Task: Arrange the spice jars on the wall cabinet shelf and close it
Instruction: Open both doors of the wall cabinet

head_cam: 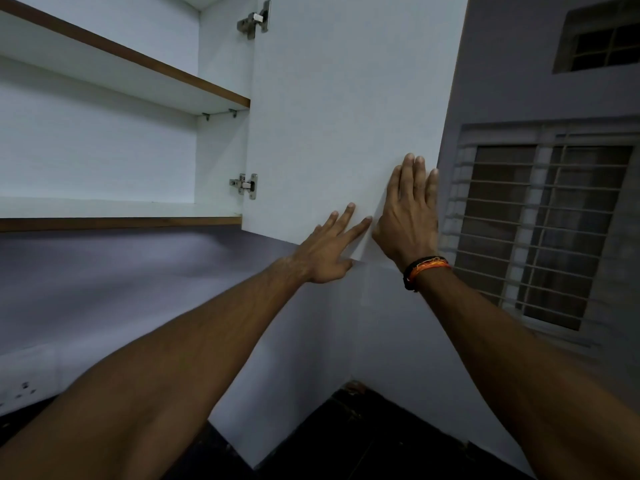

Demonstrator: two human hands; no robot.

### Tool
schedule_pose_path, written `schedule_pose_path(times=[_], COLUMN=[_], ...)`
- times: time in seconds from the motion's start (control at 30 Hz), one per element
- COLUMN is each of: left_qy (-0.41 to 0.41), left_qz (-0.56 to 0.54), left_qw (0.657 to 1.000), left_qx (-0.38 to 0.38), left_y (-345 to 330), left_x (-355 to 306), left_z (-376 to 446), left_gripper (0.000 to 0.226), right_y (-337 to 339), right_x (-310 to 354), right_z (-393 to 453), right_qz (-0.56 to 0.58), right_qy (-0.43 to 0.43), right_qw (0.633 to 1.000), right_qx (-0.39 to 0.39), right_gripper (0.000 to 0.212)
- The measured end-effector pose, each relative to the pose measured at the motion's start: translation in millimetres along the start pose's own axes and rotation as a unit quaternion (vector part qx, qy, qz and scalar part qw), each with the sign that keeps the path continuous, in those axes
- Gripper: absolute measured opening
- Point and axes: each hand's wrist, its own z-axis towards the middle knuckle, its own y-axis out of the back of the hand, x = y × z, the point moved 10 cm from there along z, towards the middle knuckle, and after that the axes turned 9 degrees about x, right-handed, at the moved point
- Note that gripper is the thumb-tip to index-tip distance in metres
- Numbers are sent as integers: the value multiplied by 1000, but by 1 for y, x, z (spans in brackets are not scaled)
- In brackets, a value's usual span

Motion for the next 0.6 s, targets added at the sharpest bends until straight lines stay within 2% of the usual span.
schedule_pose_path(times=[0.23,0.43,0.6], left_qy=[73,186,260], left_qz=[27,69,108], left_qw=[997,980,959], left_qx=[1,8,4], left_y=[23,50,79], left_x=[56,132,168], left_z=[-53,-147,-229], left_gripper=[91,91,88], right_y=[8,22,42], right_x=[70,165,246], right_z=[-8,-15,-29], right_qz=[123,236,314], right_qy=[71,152,210], right_qw=[989,959,925], right_qx=[-35,-44,-39], right_gripper=[72,69,65])
